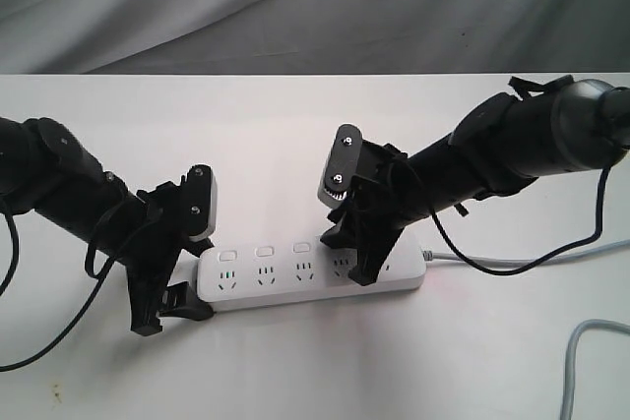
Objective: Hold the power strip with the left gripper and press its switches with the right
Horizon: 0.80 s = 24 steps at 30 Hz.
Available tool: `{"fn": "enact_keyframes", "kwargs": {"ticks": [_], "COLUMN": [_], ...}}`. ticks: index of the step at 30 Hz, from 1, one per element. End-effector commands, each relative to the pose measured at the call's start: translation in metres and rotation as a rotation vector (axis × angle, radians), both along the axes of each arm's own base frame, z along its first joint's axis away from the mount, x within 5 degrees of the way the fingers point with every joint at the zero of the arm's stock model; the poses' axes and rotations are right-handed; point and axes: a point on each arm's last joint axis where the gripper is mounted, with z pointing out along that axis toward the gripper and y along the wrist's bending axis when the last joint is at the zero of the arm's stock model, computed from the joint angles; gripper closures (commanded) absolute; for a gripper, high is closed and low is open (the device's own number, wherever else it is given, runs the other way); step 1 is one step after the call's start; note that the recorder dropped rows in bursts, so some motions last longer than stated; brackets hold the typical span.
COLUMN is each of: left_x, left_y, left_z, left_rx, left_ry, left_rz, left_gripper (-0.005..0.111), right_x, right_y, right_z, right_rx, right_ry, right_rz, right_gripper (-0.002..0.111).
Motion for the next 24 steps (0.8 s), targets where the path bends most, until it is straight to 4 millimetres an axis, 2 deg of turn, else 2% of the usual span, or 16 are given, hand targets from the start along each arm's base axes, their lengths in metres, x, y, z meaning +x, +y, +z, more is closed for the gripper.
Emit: {"fn": "enact_keyframes", "kwargs": {"ticks": [1,5,14,18,24], "left_x": [-0.003,-0.003,-0.003,-0.003,-0.003], "left_y": [0.001,0.001,0.001,0.001,0.001], "left_z": [-0.009,-0.009,-0.009,-0.009,-0.009], "left_rx": [0.031,0.031,0.031,0.031,0.031], "left_ry": [0.010,0.010,0.010,0.010,0.010], "left_rz": [-0.037,-0.037,-0.037,-0.037,-0.037], "left_gripper": [0.060,0.060,0.060,0.060,0.060], "right_x": [-0.006,-0.004,-0.001,0.001,-0.005], "right_y": [-0.012,-0.010,-0.015,-0.023,-0.030], "right_z": [-0.018,0.000,0.055,0.058,0.049], "right_rx": [-0.099,-0.054,-0.035,-0.027,-0.020], "right_ry": [-0.004,-0.042,-0.215,-0.209,-0.152], "right_rz": [0.045,-0.004,-0.032,-0.057,-0.064], "right_gripper": [0.077,0.077,0.077,0.077,0.077]}}
